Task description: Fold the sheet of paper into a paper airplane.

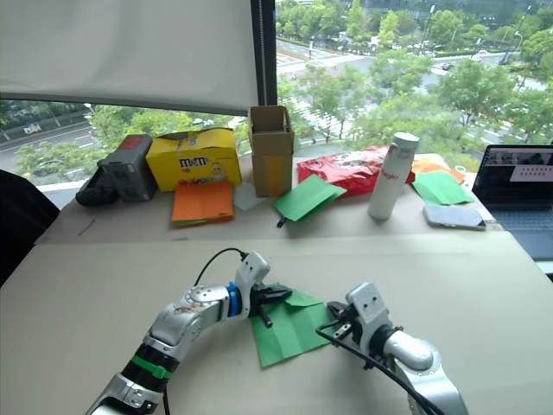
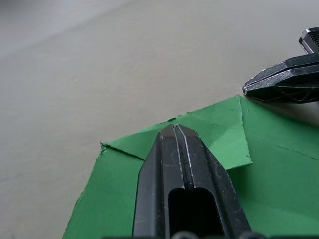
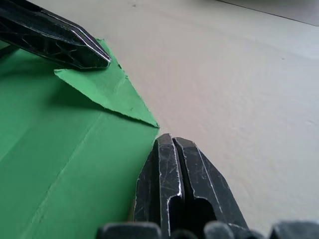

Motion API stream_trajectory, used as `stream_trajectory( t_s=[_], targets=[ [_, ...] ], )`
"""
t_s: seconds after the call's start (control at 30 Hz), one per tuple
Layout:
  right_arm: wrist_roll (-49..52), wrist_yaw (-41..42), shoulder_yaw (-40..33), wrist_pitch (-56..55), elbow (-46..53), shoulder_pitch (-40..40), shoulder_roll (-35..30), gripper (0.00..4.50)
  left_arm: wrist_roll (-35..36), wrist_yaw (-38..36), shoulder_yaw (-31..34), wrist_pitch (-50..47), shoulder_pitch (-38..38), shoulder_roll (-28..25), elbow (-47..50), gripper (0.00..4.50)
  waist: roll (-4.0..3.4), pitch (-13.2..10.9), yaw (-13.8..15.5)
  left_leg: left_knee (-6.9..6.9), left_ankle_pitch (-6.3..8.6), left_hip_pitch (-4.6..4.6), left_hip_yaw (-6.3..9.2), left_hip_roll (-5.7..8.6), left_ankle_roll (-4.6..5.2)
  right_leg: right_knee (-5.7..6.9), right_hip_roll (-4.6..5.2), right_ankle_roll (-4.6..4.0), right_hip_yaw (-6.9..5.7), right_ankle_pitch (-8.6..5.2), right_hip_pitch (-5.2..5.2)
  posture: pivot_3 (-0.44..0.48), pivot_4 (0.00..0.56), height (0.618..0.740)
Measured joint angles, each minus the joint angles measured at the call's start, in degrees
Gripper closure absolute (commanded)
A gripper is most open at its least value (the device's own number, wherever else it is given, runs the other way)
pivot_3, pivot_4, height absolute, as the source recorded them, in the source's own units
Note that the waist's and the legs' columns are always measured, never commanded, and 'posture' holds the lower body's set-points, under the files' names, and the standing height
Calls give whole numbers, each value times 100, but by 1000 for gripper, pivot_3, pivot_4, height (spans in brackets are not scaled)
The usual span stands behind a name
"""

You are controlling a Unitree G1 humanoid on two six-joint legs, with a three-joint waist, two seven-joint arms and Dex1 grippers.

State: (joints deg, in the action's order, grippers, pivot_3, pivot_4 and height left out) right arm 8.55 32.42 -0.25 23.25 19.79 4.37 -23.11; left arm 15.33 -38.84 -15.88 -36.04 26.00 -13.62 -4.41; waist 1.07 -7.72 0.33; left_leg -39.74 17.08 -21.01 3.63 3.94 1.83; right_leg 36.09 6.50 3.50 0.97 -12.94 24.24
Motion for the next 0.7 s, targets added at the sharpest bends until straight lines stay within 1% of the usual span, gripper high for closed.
stream_trajectory(
  t_s=[0.07,0.13,0.23,0.3,0.37,0.43,0.7],
  targets=[
    [73,-28,-16,-66,2,-166,99,4484,-14,29,9,9,0,14,-4,4500,-1,0,-18,0,-1,0,0,-1,-1,2,-1,0,0,0,2,0,150,740],
    [74,-63,46,-203,71,-496,213,4484,-50,76,4,35,2,64,-6,4500,-2,0,-17,0,-2,0,0,0,-4,2,-1,0,0,0,2,0,150,740],
    [-105,-90,468,-222,86,-893,218,4484,-64,126,0,41,13,122,-8,4500,-2,0,-14,0,-7,-2,1,1,-12,0,0,0,-1,0,1,0,150,740],
    [-280,-139,818,-177,-87,-904,274,4484,-80,190,12,48,16,158,-8,4500,-1,0,12,-1,-6,-4,1,4,-11,-1,2,0,-3,0,3,0,150,740],
    [-350,-269,995,-149,-359,-782,425,4484,-87,261,41,52,19,178,-8,4500,-2,0,19,-1,-6,-8,0,7,-10,-3,7,0,0,0,6,0,150,740],
    [-381,-383,1060,-177,-448,-705,546,4484,-122,356,130,52,16,176,-13,4500,-2,0,14,-1,-6,-8,0,6,-10,-4,6,0,1,0,6,0,150,740],
    [-406,-428,1095,-203,-468,-692,559,4484,-187,751,513,6,-14,129,-22,4500,-2,0,-10,0,-7,-4,1,3,-12,-1,1,0,-1,0,5,0,150,740]
  ],
)
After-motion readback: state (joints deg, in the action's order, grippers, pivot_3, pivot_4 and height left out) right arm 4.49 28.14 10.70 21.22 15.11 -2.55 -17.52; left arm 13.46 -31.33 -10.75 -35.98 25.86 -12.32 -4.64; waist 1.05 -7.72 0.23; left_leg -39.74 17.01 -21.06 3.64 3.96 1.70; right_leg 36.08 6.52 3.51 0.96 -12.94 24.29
